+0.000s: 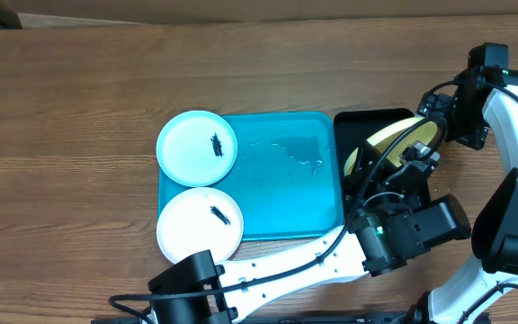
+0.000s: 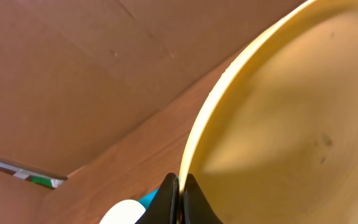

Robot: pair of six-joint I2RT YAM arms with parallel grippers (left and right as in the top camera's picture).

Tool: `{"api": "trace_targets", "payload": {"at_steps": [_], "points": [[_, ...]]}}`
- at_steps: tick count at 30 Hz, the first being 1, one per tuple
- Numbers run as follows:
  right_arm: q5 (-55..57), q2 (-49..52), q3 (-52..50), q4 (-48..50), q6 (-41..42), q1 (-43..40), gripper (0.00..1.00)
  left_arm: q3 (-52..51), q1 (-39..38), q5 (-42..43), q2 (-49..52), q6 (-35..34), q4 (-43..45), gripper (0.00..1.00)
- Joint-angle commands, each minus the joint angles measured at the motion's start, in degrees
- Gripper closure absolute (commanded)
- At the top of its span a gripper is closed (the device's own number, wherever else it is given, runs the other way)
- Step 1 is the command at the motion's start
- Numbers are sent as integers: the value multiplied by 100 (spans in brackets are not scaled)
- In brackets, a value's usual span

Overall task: Clean dirty plates on tray and stack at the side
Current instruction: 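Lift the yellow plate with the left gripper and tip it over the black tray, then carry the yellow plate left and set it on the table beside the tray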

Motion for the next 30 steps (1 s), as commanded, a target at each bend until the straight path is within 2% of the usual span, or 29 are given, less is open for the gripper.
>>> {"api": "trace_targets", "payload": {"at_steps": [1, 5, 9, 11, 19, 23, 25, 30], "points": [[7, -101, 96, 31, 26, -4, 0, 160, 37, -131, -63, -68, 22, 96], [7, -101, 96, 31, 26, -4, 0, 160, 149, 831, -61, -302, -219, 96], [7, -101, 96, 31, 26, -4, 0, 162, 595, 2234, -61, -1303, -817, 96], [7, -101, 96, 31, 26, -4, 0, 160, 955, 3128, -61, -1543, -973, 96], [7, -101, 96, 31, 26, -4, 0, 160, 3206, 7914, -61, -1611, -1252, 96], [7, -101, 96, 31, 26, -4, 0, 160, 4544, 9665, -61, -1611, -1523, 96], [7, -101, 96, 31, 26, -4, 0, 160, 5228, 9879, -61, -1609, -1797, 96], [7, -101, 96, 31, 26, -4, 0, 160, 6789, 9635, -59, -1425, -2544, 96]]}}
